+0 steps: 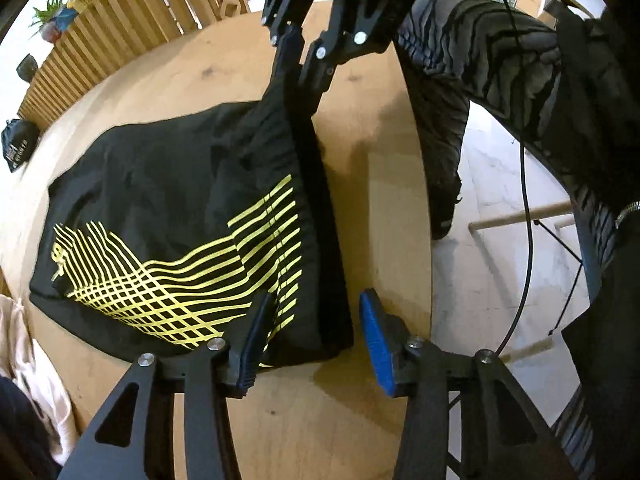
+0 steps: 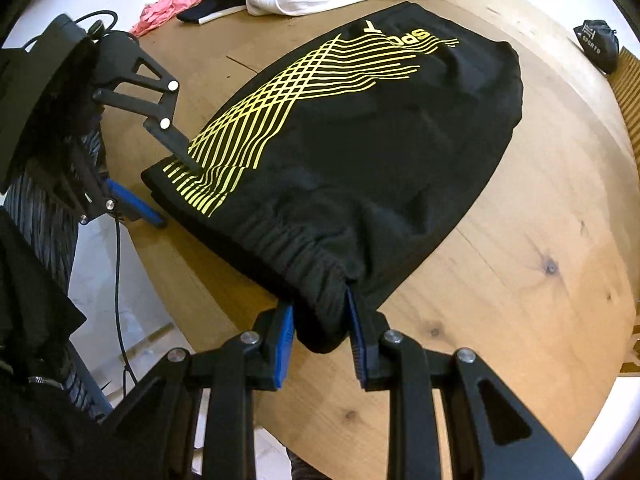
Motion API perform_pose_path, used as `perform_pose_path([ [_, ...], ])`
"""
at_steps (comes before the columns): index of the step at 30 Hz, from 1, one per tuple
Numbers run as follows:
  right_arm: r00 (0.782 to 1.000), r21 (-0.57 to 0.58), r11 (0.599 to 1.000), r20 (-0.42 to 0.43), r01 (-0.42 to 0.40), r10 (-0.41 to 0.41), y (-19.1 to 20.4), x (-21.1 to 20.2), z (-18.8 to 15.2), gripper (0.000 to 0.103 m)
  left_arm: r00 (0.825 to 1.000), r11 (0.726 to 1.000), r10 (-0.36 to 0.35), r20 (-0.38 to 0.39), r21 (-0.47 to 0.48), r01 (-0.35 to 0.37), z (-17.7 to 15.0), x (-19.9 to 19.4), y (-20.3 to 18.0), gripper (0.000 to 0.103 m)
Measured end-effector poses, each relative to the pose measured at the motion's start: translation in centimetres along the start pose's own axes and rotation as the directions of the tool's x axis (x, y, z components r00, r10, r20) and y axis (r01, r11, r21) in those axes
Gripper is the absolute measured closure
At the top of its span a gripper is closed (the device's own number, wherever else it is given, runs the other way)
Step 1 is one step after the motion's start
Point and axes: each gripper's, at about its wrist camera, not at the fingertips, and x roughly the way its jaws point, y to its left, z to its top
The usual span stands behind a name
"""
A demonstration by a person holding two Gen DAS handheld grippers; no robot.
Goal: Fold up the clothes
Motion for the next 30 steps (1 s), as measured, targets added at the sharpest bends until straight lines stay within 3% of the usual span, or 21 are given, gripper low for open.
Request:
perform_pose_path([
  [4,1.0,0.011,1.0,-0.008,-0.003,0.003,-0.2,0.0,-0.1,0.079,0.998,0.997,-0.053,0.027,-0.052,0.054,-0.6,0.0,1.1,0.061],
  [6,1.0,0.018,1.0,-0.013,0.008,-0.007,-0.2,0.1,-0.2,0.078,0.998,0.995,-0.048,0.029,-0.084,0.05,-0.6,-0.1,1.6,0.078],
  [14,0.996,0.017,0.996,0.0,0.084,-0.084,0.1,-0.1,-0.3,0.078,1.0,0.993,-0.018,0.011,-0.12,0.019,-0.1,-0.3,2.3,0.08],
  [18,0.997,-0.007,0.997,0.032,0.075,-0.075,0.6,-1.2,-0.4,0.079,0.999,0.988,0.0,0.038,-0.152,0.006,0.1,-1.8,2.5,0.081],
  [26,0.991,-0.136,0.982,0.042,0.128,-0.124,2.8,-7.1,1.2,0.079,0.979,0.966,0.07,0.192,-0.258,-0.018,0.4,-10.9,4.0,0.082],
  [27,0.99,-0.159,0.977,0.045,0.14,-0.135,3.0,-8.0,1.7,0.079,0.975,0.962,0.082,0.207,-0.271,-0.023,0.4,-11.9,4.7,0.089],
  [30,0.98,-0.211,0.958,0.07,0.195,-0.184,2.6,-10.5,4.4,0.08,0.962,0.947,0.117,0.248,-0.319,-0.033,0.6,-14.3,8.2,0.094],
])
